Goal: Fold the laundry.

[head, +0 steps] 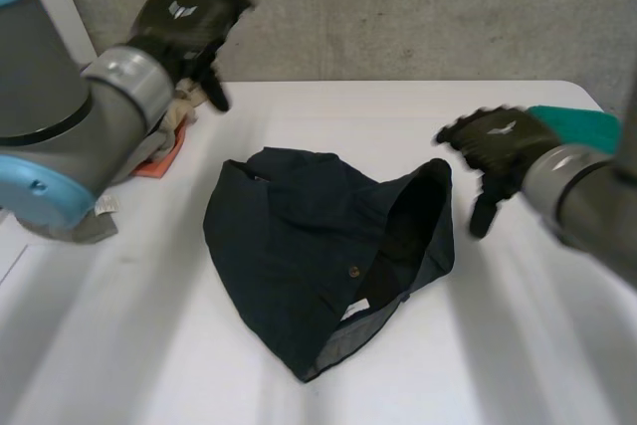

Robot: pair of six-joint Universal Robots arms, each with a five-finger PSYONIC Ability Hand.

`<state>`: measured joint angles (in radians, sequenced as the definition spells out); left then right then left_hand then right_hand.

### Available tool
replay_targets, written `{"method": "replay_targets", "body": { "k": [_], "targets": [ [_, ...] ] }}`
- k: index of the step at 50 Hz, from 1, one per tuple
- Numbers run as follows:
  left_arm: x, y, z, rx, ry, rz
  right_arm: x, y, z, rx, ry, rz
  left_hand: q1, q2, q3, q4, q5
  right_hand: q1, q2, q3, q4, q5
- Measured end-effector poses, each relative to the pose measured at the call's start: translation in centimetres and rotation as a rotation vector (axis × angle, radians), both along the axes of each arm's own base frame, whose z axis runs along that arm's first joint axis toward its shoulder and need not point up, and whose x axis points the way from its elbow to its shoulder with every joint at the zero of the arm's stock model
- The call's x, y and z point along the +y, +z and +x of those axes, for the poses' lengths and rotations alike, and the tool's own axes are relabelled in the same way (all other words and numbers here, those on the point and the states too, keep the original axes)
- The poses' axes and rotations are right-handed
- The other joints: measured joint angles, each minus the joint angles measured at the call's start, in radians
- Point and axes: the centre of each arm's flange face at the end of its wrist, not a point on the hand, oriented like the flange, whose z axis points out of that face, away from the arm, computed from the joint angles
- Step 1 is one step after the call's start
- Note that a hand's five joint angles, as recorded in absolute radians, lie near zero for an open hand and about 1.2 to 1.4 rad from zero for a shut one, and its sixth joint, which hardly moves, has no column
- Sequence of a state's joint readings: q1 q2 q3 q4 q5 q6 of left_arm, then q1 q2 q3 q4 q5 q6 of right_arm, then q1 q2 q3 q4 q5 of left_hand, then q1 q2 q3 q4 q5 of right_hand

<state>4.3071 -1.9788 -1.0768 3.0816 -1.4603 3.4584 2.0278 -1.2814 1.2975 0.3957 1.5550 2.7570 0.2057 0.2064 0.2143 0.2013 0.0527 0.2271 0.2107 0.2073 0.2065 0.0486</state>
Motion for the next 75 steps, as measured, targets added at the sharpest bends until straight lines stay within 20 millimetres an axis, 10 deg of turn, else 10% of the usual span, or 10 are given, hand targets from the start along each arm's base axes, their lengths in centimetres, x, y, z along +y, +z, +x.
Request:
{"method": "replay_targets", "body": {
  "k": [12,23,29,34,47,56,65,69,75],
  "targets": [
    [-4.4,-11.0,3.7,-0.281,-0.012,0.194,9.1,-6.6,5.7,-0.017,0.086,0.291,0.0,0.0,0.0,0.0,0.0,0.0,0.0,0.0,0.0,0.0],
    [-5.3,-16.8,2.1,-0.415,-0.139,0.276,7.5,-12.3,8.9,-0.021,0.087,0.129,0.056,0.045,0.044,0.046,0.041,0.0,0.001,0.0,0.001,0.0],
    [-5.0,-16.4,1.0,-0.404,-0.158,0.275,5.7,-13.8,9.8,-0.019,0.097,0.023,0.905,0.87,0.863,0.87,0.823,0.396,0.412,0.408,0.408,0.393],
    [-4.5,-14.6,0.3,-0.361,-0.155,0.259,3.8,-14.5,9.9,-0.016,0.089,-0.038,0.929,0.97,0.968,0.988,0.911,0.801,0.925,0.916,0.917,0.876],
    [-1.7,-7.4,-0.4,-0.238,-0.096,0.177,-5.3,-8.9,6.5,-0.06,-0.028,-0.215,0.929,0.976,0.975,0.993,0.911,0.812,0.967,0.976,0.986,0.927],
    [2.7,-6.1,-1.9,-0.164,-0.175,0.217,-11.6,-3.8,3.5,-0.142,-0.06,-0.324,0.929,0.976,0.975,0.994,0.911,0.847,0.968,0.978,0.99,0.927],
    [5.7,-8.8,-5.6,-0.084,-0.208,0.257,-15.5,-6.7,3.1,-0.138,0.0,-0.252,0.907,0.94,0.935,0.951,0.899,0.847,0.968,0.978,0.99,0.947],
    [5.0,-10.8,-6.6,-0.097,-0.143,0.254,-16.0,-8.9,3.1,-0.112,-0.002,-0.212,0.499,0.526,0.535,0.543,0.517,0.814,0.888,0.893,0.898,0.898],
    [4.2,-10.9,-6.6,-0.143,-0.095,0.241,-15.5,-8.6,2.4,-0.087,-0.071,-0.196,0.191,0.191,0.188,0.188,0.164,0.245,0.265,0.271,0.272,0.237]
  ]
}}
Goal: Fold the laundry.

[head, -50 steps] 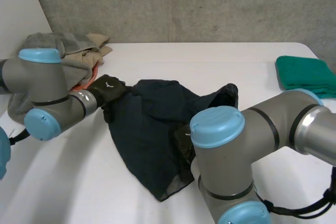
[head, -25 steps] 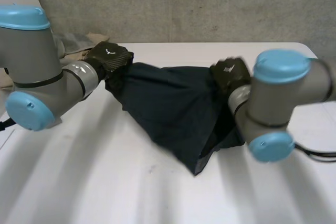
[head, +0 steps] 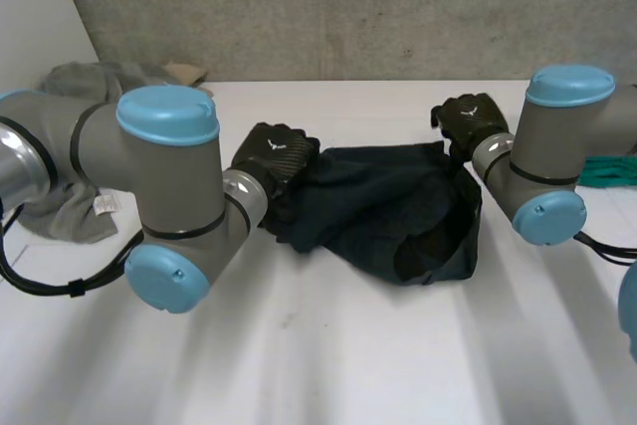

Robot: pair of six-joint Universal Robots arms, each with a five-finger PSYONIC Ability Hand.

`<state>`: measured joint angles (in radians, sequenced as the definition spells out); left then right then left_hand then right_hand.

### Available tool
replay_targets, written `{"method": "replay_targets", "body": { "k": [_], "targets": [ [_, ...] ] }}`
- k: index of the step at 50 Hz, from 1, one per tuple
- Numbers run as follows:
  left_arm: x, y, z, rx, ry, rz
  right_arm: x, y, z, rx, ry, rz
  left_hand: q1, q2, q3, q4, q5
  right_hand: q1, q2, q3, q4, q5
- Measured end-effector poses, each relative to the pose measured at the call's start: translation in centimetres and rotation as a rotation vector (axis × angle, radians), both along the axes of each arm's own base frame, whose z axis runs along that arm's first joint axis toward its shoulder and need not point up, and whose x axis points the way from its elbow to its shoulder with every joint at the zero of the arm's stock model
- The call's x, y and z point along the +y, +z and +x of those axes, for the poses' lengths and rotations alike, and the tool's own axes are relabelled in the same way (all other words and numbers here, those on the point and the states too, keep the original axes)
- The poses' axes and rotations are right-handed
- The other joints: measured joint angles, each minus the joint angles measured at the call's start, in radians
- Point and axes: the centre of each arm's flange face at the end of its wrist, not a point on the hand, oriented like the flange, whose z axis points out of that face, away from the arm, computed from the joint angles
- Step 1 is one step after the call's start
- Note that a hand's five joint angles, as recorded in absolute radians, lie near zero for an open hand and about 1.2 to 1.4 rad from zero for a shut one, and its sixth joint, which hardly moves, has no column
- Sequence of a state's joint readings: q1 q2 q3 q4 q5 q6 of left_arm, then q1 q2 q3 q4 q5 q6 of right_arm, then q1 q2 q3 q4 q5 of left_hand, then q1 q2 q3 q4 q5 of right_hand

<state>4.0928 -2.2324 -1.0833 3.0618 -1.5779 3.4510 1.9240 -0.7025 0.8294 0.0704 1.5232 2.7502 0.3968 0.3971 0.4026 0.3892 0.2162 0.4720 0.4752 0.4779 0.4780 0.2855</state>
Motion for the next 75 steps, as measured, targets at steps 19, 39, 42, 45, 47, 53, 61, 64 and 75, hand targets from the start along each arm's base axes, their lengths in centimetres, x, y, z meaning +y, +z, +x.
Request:
{"method": "replay_targets", "body": {
  "k": [19,39,42,45,47,53,61,64,75],
  "targets": [
    [-6.0,4.6,9.3,0.014,0.08,-0.003,13.9,7.8,-2.3,-0.075,-0.165,0.484,-0.147,-0.159,-0.155,-0.156,-0.152,-0.081,-0.077,-0.106,-0.112,-0.123],
    [-6.8,-6.6,3.6,-0.078,-0.059,0.182,12.0,-0.9,3.4,-0.231,-0.289,0.568,0.127,0.105,0.078,0.093,0.093,0.079,0.081,0.067,0.046,0.058],
    [-6.7,-6.2,2.6,-0.066,-0.039,0.157,11.6,-1.2,3.8,-0.247,-0.295,0.565,0.667,0.647,0.619,0.639,0.625,0.546,0.543,0.53,0.528,0.538],
    [-6.9,-4.6,2.4,-0.048,0.008,0.111,11.3,-0.6,3.8,-0.265,-0.29,0.552,0.742,0.78,0.764,0.788,0.769,0.664,0.704,0.694,0.701,0.704],
    [-7.0,-2.8,2.5,-0.032,0.045,0.072,11.0,0.3,3.5,-0.275,-0.284,0.534,0.743,0.794,0.777,0.802,0.776,0.664,0.705,0.705,0.713,0.706],
    [-6.1,4.7,4.5,0.035,0.12,-0.061,9.6,6.0,1.3,-0.275,-0.207,0.397,0.743,0.796,0.78,0.805,0.776,0.664,0.705,0.706,0.713,0.706],
    [-2.6,13.1,7.6,0.099,0.115,-0.199,9.9,13.4,-1.9,-0.117,-0.041,0.163,0.744,0.798,0.784,0.805,0.776,0.664,0.705,0.706,0.714,0.726],
    [-1.0,15.0,8.5,0.093,0.102,-0.216,10.6,15.1,-2.8,-0.029,0.016,0.099,0.744,0.799,0.784,0.806,0.776,0.664,0.705,0.706,0.714,0.731],
    [-1.3,10.0,7.2,-0.05,0.032,0.007,11.4,10.8,-1.7,0.207,0.182,0.158,0.745,0.799,0.784,0.806,0.776,0.664,0.705,0.706,0.714,0.733]
  ]
}}
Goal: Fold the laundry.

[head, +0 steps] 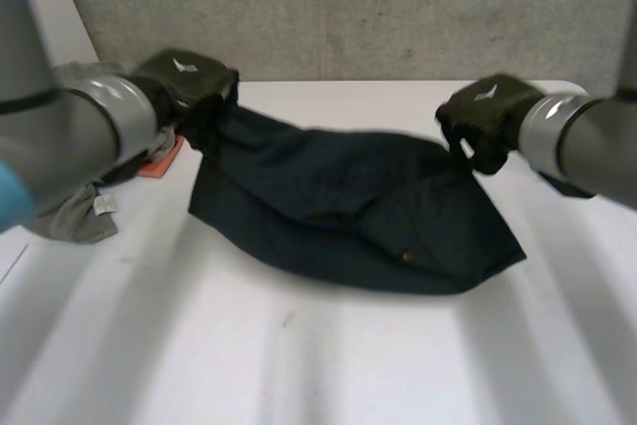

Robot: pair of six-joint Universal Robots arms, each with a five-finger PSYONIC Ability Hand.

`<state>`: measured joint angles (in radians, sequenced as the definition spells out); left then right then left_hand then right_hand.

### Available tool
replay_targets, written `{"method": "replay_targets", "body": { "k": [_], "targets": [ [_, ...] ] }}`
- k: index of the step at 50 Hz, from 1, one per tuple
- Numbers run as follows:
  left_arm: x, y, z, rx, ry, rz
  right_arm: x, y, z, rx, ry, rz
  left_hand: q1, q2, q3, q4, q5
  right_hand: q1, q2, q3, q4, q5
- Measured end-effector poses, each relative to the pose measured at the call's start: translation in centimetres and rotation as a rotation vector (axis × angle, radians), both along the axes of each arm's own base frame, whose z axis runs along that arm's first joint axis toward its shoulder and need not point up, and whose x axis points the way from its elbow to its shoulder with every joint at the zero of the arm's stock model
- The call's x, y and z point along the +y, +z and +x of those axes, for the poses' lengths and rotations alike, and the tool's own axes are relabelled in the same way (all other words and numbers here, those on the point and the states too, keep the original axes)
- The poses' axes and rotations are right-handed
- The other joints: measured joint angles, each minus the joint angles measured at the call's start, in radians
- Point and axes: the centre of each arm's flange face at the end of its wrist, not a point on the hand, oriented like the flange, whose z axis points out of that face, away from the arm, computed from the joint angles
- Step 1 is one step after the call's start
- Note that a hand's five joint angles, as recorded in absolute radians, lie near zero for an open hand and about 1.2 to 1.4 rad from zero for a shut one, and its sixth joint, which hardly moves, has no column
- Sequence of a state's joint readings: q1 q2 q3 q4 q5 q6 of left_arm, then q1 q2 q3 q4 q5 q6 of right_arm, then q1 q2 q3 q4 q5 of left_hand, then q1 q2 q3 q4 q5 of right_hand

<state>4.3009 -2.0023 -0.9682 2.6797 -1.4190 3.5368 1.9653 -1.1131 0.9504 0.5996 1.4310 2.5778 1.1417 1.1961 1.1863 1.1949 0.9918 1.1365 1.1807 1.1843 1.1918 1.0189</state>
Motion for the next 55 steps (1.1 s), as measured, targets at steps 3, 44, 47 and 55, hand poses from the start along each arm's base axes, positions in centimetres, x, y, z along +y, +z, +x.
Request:
{"method": "replay_targets", "body": {
  "k": [3,44,47,55],
  "targets": [
    [-2.1,-2.2,-0.9,-0.033,0.029,0.025,-1.5,-2.2,0.7,0.027,-0.013,-0.005,0.0,0.0,0.0,0.0,0.0,0.0,0.0,0.005,0.002,0.0],
    [-3.4,2.7,-2.0,0.31,0.096,-0.355,-1.7,-7.1,1.2,-0.314,-0.413,0.123,0.008,0.003,0.004,0.004,0.0,-0.831,-0.873,-0.907,-0.907,-0.936],
    [-3.0,3.0,-1.8,0.302,0.098,-0.354,0.1,-7.7,1.5,-0.332,-0.438,0.25,0.008,0.003,0.004,0.004,0.0,-0.883,-0.935,-0.947,-0.946,-0.967],
    [-0.5,5.3,-0.6,0.299,0.096,-0.343,2.8,-9.5,4.4,-0.432,-0.426,0.439,0.008,0.003,0.004,0.004,0.0,-0.9,-0.966,-0.974,-0.982,-0.969]
  ]
}}
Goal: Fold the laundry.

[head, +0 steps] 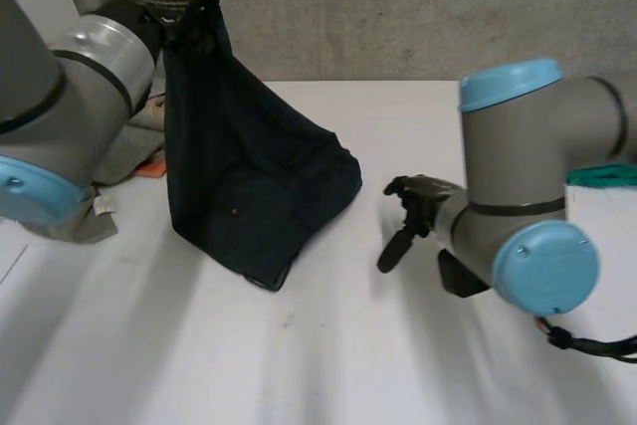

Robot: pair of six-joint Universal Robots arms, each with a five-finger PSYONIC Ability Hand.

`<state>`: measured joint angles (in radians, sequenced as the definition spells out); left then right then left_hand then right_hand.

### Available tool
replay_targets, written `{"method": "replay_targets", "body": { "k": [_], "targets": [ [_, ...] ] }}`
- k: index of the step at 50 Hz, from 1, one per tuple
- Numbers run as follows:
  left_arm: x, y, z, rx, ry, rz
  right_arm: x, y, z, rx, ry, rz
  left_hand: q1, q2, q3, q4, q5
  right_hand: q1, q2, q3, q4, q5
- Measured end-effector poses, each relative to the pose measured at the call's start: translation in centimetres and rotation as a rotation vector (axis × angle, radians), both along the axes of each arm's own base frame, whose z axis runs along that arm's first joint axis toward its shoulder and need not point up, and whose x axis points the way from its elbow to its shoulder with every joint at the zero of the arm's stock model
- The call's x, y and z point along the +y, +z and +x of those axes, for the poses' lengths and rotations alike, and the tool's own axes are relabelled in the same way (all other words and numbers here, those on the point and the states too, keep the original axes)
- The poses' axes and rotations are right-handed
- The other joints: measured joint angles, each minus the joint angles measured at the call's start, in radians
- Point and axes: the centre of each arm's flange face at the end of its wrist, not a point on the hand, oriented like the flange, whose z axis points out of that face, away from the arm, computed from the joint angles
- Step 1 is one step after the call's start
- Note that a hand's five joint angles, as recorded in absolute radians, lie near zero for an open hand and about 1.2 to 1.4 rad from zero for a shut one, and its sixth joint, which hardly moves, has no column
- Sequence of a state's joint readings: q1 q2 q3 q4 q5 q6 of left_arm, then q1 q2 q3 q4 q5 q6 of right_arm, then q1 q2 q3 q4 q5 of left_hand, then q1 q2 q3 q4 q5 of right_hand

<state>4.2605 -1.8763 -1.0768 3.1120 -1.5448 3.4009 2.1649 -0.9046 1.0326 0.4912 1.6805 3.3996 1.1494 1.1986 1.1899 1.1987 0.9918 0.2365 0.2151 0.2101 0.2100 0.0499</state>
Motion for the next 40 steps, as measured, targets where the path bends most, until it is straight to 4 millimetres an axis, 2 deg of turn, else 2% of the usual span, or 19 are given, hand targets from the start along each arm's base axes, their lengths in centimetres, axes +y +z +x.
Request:
{"method": "replay_targets", "body": {
  "k": [5,10,19,30,32,36,38,40],
  "targets": [
    [2.0,1.8,0.6,0.019,-0.016,-0.002,-0.5,-1.0,1.9,-0.037,-0.004,-0.066,0.0,0.0,0.0,0.0,0.0,0.0,0.0,0.0,0.0,0.0],
    [4.9,3.8,0.9,0.054,-0.059,-0.016,-1.0,-1.8,4.4,-0.076,-0.016,-0.161,0.0,0.0,0.0,0.0,0.0,0.0,0.0,0.0,0.0,0.0],
    [8.3,5.1,0.7,0.078,-0.125,-0.035,0.2,-2.8,7.8,-0.154,0.018,-0.185,0.0,0.0,0.0,0.0,0.0,0.0,0.0,0.0,0.0,0.0],
    [9.4,5.4,0.7,0.097,-0.143,-0.032,2.4,-5.6,10.7,-0.279,0.128,-0.064,0.0,0.0,0.0,0.0,0.0,0.001,0.004,0.01,0.009,0.005],
    [9.4,5.4,0.8,0.102,-0.144,-0.03,2.8,-6.2,11.2,-0.307,0.16,-0.032,0.0,0.0,0.0,0.0,0.0,0.053,0.061,0.068,0.064,0.057],
    [9.3,5.5,0.8,0.111,-0.142,-0.028,3.5,-7.0,12.0,-0.352,0.22,0.025,0.0,0.0,0.0,0.0,0.0,0.273,0.331,0.318,0.314,0.303],
    [9.2,5.5,0.9,0.115,-0.137,-0.027,3.8,-7.3,12.5,-0.378,0.26,0.058,0.0,0.0,0.0,0.0,0.0,0.659,0.789,0.774,0.753,0.726],
    [9.0,5.4,1.0,0.116,-0.132,-0.027,3.7,-7.2,12.5,-0.386,0.269,0.065,0.0,0.0,0.0,0.0,0.0,0.814,0.932,0.921,0.921,0.885]
  ]
}}
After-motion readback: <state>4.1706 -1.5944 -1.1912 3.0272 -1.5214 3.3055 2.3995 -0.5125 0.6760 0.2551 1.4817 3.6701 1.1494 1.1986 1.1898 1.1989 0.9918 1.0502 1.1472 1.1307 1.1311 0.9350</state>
